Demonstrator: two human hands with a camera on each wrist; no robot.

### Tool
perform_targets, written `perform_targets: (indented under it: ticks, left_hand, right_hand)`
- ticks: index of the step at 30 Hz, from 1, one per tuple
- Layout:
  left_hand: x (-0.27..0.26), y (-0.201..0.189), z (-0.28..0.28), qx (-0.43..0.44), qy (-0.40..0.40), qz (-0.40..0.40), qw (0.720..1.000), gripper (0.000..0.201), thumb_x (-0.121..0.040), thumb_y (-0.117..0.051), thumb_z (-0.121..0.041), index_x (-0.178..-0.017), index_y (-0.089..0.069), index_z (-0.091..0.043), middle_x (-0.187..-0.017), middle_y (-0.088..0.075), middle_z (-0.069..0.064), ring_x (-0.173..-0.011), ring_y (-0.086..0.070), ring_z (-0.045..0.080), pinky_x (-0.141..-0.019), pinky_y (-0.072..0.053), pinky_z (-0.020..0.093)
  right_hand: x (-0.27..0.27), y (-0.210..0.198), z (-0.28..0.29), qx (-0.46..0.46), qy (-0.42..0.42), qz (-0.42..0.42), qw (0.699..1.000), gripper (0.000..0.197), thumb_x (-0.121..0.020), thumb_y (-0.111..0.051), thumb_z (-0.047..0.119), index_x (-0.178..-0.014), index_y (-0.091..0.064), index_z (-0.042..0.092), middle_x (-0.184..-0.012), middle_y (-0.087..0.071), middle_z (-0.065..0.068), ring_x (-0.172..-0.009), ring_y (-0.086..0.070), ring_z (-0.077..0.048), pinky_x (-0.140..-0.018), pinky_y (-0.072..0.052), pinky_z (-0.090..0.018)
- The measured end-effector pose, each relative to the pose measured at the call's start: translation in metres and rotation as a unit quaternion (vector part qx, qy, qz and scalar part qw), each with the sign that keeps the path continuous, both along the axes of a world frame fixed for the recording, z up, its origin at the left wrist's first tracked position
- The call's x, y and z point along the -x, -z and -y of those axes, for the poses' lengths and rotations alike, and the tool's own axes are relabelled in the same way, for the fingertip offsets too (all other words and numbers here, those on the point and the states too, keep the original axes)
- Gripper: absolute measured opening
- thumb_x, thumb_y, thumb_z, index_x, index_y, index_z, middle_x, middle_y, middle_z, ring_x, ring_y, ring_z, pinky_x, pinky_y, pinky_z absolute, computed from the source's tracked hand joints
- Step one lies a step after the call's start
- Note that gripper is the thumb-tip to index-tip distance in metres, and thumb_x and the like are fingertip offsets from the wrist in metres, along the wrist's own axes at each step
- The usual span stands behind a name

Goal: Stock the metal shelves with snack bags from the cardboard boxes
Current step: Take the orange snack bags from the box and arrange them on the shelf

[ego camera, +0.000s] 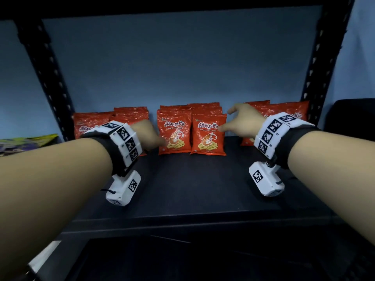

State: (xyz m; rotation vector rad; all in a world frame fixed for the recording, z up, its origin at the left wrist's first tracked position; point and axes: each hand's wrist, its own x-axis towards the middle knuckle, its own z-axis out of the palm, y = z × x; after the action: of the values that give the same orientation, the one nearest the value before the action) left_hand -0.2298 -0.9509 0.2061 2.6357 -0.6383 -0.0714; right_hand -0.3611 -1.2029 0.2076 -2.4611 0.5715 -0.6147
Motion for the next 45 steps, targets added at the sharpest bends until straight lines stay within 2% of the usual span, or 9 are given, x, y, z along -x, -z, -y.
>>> perform_targets:
  ticks: [3, 6, 9, 15, 30, 35, 38, 42, 45]
  left_hand:
    - [0.033, -0.003, -0.017, 0.021, 0.077, 0.04, 0.996, 0.03, -0.082, -0.084, -0.04, -0.085, -0.072, -0.013, -0.076, -0.072, 0.0, -0.076, -0.069, 0.019, -0.067, -0.053, 0.032]
    - [0.072, 0.002, -0.035, 0.068, 0.127, 0.035, 0.989, 0.026, -0.08, -0.085, -0.039, -0.084, -0.072, -0.017, -0.073, -0.072, -0.004, -0.072, -0.07, 0.015, -0.075, -0.058, 0.034]
    - [0.114, 0.013, -0.051, 0.079, 0.194, -0.069, 0.975, 0.026, -0.086, -0.082, -0.031, -0.094, -0.07, -0.009, -0.076, -0.075, 0.006, -0.068, -0.071, 0.017, -0.061, -0.057, 0.029]
    - [0.17, 0.071, -0.08, -0.052, 0.291, -0.234, 0.926, 0.028, -0.093, -0.076, -0.027, -0.108, -0.069, -0.004, -0.085, -0.074, 0.003, -0.072, -0.071, 0.013, -0.063, -0.056, 0.025]
    - [0.182, 0.311, -0.097, -0.175, 0.178, -0.323, 0.913, 0.023, -0.083, -0.083, -0.039, -0.098, -0.07, -0.027, -0.075, -0.07, -0.012, -0.074, -0.067, 0.005, -0.073, -0.053, 0.025]
    - [0.168, 0.399, -0.113, -0.268, 0.129, -0.225, 0.928, 0.085, -0.051, -0.054, -0.103, -0.112, -0.067, -0.045, -0.11, -0.071, -0.015, -0.094, -0.067, 0.015, -0.088, -0.056, 0.038]
    - [0.166, 0.453, -0.122, -0.239, 0.059, -0.313, 0.917, 0.083, -0.077, -0.071, -0.076, -0.144, -0.05, -0.032, -0.14, -0.061, 0.001, -0.122, -0.062, 0.027, -0.098, -0.052, 0.041]
    - [0.163, 0.505, -0.141, -0.244, 0.009, -0.343, 0.907, 0.124, -0.062, -0.073, -0.084, -0.155, -0.022, -0.02, -0.153, -0.048, 0.002, -0.134, -0.053, 0.031, -0.11, -0.044, 0.046]
    - [0.166, 0.525, -0.15, -0.202, -0.032, -0.383, 0.901, 0.141, -0.055, -0.08, -0.081, -0.158, -0.008, -0.018, -0.155, -0.045, 0.008, -0.137, -0.051, 0.035, -0.112, -0.043, 0.05]
  right_hand:
    - [0.029, -0.001, -0.027, 0.021, -0.061, 0.002, 0.998, 0.036, -0.074, -0.09, 0.036, -0.097, -0.07, 0.018, -0.095, -0.069, -0.002, -0.07, -0.059, -0.013, -0.066, -0.044, -0.026]
    - [0.063, 0.011, -0.06, -0.002, -0.115, 0.005, 0.993, 0.029, -0.075, -0.091, 0.03, -0.088, -0.071, 0.013, -0.075, -0.069, 0.002, -0.058, -0.06, -0.01, -0.061, -0.043, -0.024]
    - [0.101, 0.03, -0.092, -0.048, -0.171, -0.035, 0.983, 0.024, -0.078, -0.089, 0.024, -0.084, -0.07, 0.01, -0.064, -0.07, -0.002, -0.051, -0.064, -0.015, -0.053, -0.046, -0.022]
    - [0.16, 0.093, -0.128, -0.132, -0.296, -0.206, 0.923, 0.023, -0.082, -0.086, 0.016, -0.094, -0.071, 0.004, -0.066, -0.072, -0.003, -0.05, -0.062, -0.015, -0.051, -0.045, -0.023]
    - [0.171, 0.323, -0.146, -0.218, -0.197, -0.378, 0.878, 0.035, -0.077, -0.09, 0.034, -0.102, -0.071, 0.019, -0.075, -0.07, 0.006, -0.065, -0.065, -0.01, -0.067, -0.052, -0.03]
    - [0.169, 0.392, -0.148, -0.284, -0.156, -0.446, 0.834, 0.046, -0.074, -0.092, 0.034, -0.107, -0.068, 0.013, -0.082, -0.07, -0.003, -0.078, -0.066, -0.019, -0.064, -0.052, -0.029]
    - [0.167, 0.43, -0.157, -0.337, -0.117, -0.454, 0.816, 0.044, -0.075, -0.091, 0.034, -0.106, -0.063, 0.021, -0.091, -0.065, 0.006, -0.083, -0.061, -0.011, -0.069, -0.05, -0.024]
    - [0.159, 0.51, -0.173, -0.346, -0.07, -0.449, 0.821, 0.136, -0.031, -0.094, 0.074, -0.147, -0.037, 0.032, -0.138, -0.06, 0.006, -0.12, -0.061, -0.021, -0.103, -0.052, -0.045]
    - [0.155, 0.537, -0.193, -0.374, -0.042, -0.436, 0.818, 0.135, -0.042, -0.102, 0.049, -0.153, -0.027, 0.031, -0.146, -0.053, -0.001, -0.13, -0.055, -0.03, -0.107, -0.048, -0.049]
